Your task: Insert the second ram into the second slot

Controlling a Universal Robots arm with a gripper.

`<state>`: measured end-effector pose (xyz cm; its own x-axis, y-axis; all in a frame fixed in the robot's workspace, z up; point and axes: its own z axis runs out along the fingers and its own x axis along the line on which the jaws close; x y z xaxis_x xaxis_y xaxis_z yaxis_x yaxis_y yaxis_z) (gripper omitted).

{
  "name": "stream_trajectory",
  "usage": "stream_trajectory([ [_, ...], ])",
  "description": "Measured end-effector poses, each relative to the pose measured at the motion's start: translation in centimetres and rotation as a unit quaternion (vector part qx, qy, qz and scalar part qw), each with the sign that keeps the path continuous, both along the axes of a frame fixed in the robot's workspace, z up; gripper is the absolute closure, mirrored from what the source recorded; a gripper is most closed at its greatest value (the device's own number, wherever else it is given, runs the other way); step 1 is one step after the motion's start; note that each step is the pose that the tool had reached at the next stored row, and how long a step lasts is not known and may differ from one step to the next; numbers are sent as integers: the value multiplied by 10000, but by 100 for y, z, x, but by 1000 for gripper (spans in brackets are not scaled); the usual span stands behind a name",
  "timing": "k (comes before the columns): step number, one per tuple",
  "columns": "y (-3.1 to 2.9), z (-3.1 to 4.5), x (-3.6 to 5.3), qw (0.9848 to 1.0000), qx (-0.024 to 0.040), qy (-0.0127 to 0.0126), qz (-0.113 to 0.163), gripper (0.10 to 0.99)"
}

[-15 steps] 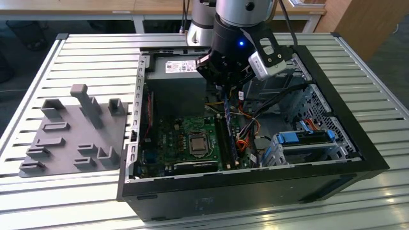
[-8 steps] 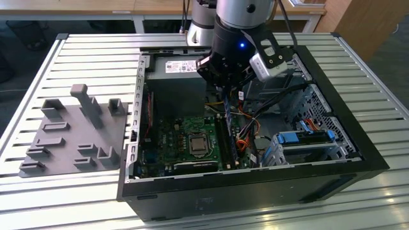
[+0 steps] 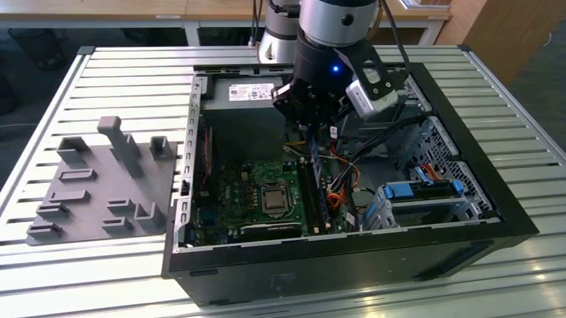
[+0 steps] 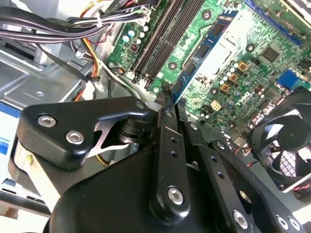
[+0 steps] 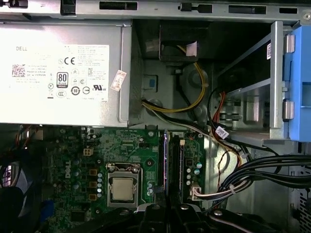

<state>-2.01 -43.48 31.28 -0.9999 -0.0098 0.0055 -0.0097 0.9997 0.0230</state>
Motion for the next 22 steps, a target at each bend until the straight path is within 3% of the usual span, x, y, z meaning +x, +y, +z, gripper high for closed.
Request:
stream_trajectory([
  [12,-137,-109,1,10000,1,0,9,945],
  [22,-171,-246,4,10000,-2,0,-65,945],
])
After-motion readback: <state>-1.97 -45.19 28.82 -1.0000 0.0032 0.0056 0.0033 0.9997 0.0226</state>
